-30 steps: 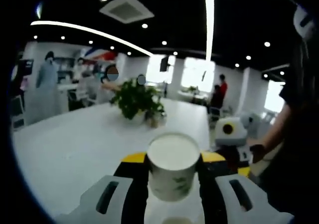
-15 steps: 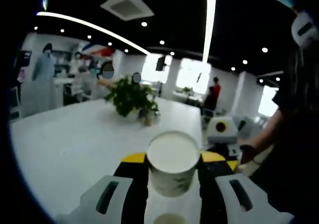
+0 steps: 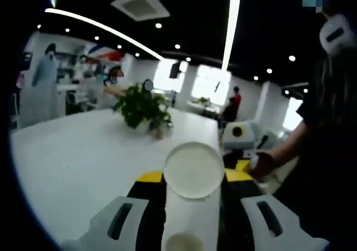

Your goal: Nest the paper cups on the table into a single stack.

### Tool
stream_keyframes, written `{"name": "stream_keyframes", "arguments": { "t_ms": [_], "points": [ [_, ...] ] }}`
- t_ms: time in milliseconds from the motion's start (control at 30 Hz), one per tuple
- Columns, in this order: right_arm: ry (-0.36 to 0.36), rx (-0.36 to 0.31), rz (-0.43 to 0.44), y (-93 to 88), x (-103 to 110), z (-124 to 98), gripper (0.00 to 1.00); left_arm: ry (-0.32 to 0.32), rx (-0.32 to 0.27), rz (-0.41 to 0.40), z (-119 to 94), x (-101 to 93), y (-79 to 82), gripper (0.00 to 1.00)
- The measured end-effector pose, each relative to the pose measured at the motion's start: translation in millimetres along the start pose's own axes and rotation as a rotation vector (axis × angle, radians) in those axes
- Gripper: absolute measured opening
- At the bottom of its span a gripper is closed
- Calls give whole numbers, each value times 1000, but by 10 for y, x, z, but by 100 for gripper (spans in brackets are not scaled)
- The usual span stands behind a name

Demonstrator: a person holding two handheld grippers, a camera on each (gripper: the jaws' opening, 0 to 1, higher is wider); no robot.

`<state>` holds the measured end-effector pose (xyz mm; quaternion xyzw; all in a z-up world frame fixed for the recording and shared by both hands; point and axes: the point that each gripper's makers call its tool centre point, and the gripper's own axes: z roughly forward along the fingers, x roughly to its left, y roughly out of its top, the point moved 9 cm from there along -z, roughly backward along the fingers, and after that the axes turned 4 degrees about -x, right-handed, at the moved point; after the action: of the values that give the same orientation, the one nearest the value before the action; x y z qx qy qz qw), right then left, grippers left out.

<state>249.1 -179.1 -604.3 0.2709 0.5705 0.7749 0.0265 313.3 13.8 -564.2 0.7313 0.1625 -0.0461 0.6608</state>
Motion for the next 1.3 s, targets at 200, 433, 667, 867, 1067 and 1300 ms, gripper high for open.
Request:
{"name": "stream_keyframes", "arguments": {
  "t_ms": [200,433,667,867,1067,1300],
  "points": [
    [32,-18,5,105,14,19,14,-19,-12,-3,-34,-31,5,37],
    [83,-33,41,184,12,15,4,-40,-5,5,-57,-80,-59,37],
    [169,-3,102,197,93,45,0,-50,-26,10,-114,-103,-95,37],
    [181,3,117,226,124,94,0,-35,-55,20,-165,-107,-102,37],
    [179,23,111,246,102,112,0,-12,-72,33,-174,-100,-130,37],
    [154,40,112,209,56,105,0,30,-99,52,-220,-106,-211,41]
  ]
}}
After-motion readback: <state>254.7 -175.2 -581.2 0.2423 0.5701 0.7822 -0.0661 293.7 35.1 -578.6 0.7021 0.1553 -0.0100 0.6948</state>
